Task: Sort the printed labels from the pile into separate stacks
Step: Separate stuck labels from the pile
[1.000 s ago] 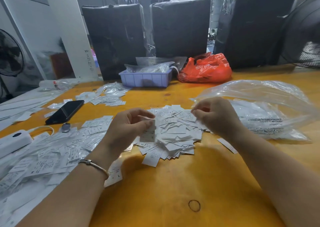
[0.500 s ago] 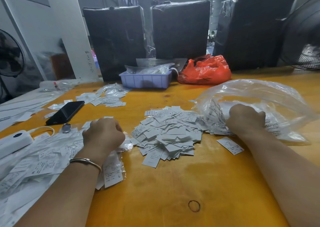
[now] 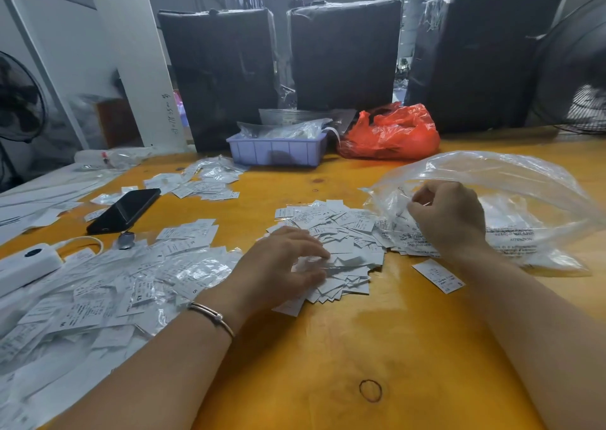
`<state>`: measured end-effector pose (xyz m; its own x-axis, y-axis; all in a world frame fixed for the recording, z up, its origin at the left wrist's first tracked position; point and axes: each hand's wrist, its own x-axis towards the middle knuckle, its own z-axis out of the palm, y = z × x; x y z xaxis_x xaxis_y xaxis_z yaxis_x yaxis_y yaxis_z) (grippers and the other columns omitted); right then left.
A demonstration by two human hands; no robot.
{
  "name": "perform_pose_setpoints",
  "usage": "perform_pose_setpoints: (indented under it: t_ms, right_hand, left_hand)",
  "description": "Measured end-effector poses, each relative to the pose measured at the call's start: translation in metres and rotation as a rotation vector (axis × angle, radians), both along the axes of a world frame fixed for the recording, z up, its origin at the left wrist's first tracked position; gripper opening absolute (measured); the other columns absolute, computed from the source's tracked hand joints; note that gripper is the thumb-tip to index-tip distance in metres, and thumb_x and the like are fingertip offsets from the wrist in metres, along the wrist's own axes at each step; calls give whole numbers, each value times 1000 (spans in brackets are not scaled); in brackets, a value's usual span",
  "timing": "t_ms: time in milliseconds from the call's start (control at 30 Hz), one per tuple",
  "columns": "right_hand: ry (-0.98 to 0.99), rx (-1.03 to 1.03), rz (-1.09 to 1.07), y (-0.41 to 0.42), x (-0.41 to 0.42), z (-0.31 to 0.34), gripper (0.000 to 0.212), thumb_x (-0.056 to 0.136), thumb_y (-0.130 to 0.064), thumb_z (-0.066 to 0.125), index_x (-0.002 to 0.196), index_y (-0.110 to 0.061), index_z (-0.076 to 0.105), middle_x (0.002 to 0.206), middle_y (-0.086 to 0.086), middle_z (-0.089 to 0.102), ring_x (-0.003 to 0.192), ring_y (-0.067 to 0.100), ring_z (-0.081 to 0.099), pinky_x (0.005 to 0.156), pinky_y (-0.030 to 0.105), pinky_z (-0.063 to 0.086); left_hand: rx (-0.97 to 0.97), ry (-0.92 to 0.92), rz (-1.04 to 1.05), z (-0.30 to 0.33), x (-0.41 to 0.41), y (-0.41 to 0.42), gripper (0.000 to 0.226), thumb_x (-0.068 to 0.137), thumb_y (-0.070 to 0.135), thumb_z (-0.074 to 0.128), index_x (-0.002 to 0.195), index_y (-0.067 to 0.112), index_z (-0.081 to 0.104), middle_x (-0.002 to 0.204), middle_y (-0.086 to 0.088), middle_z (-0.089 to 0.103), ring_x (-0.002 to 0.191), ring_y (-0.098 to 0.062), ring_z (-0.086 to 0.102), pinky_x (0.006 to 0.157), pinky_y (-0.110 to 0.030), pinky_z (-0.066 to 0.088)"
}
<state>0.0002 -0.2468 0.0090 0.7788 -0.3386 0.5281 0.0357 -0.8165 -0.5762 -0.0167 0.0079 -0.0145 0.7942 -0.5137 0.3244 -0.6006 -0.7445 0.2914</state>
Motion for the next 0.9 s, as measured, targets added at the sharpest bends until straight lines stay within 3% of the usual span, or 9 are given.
perform_pose_setpoints:
  t_ms: [100, 167, 267, 400, 500, 567, 700, 833, 900]
  right_hand:
    - [8, 172, 148, 14, -6, 2, 8, 77, -3, 68, 80, -10, 66, 77, 8, 68, 77, 28, 66, 73, 39, 55]
    - [28, 283, 290, 24, -13, 5, 20, 75, 2, 70, 92, -8, 66, 78, 10, 70, 72, 27, 68, 72, 40, 57]
    - [56, 380, 517, 39, -23, 9, 39, 82, 2, 67, 115, -18, 64, 72, 11, 72, 58, 21, 67, 62, 28, 57]
    - [101, 260, 586, 49, -27, 10, 29, 86, 8, 54, 92, -8, 77, 73, 11, 70, 59, 16, 61, 61, 31, 53]
    - [198, 106, 632, 52, -29, 11, 25, 87, 4, 55, 93, -9, 76, 85, 4, 70, 72, 7, 61, 69, 24, 52]
    - [238, 17, 715, 54, -30, 11, 15, 87, -9, 65, 98, -10, 75, 94, 1, 70, 84, 10, 62, 77, 26, 51]
    - [241, -71, 805, 57, -35, 10, 31, 78, -35, 76, 99, -12, 75, 92, -3, 68, 85, 7, 61, 77, 26, 48]
    - [130, -8, 818, 59, -36, 11, 15, 80, -19, 75, 86, -6, 76, 83, 5, 70, 77, 16, 61, 77, 35, 49]
    - [123, 91, 806, 58, -35, 11, 9, 82, -12, 72, 85, -4, 76, 82, 10, 72, 81, 26, 65, 83, 44, 50]
  left_hand:
    - [-58, 7, 8, 1, -3, -4, 23, 86, 40, 72, 105, 29, 75, 114, 14, 69, 116, -4, 55, 99, -35, 46]
    - [-85, -13, 40, 1, -4, -6, 19, 85, 41, 72, 98, 27, 76, 106, 11, 71, 106, -7, 60, 91, -36, 49]
    - [-128, -45, 86, 3, -7, -5, 13, 86, 36, 72, 94, 25, 75, 99, 7, 71, 98, -12, 61, 85, -37, 49]
    - [-204, -81, 72, 8, -11, -3, 4, 82, 21, 73, 86, 20, 74, 92, 3, 72, 92, -16, 63, 82, -41, 51]
    - [-279, -85, 53, 13, -14, -1, 5, 77, 14, 74, 80, 16, 73, 90, 3, 73, 91, -17, 66, 81, -41, 52]
    - [-360, -43, 45, 14, -16, -2, 12, 74, 9, 75, 77, 20, 71, 89, 5, 74, 92, -13, 67, 86, -39, 52]
    - [-564, 130, 17, 18, -19, -1, 12, 79, 9, 78, 76, 19, 72, 87, 7, 75, 92, -5, 69, 90, -30, 52]
    - [-813, 255, -25, 22, -20, 2, 8, 83, 5, 73, 83, 11, 67, 80, 5, 74, 82, -8, 70, 74, -19, 53]
    - [-873, 303, -37, 24, -21, 1, 13, 81, 14, 74, 89, 10, 66, 82, 5, 75, 81, -9, 70, 69, -19, 53]
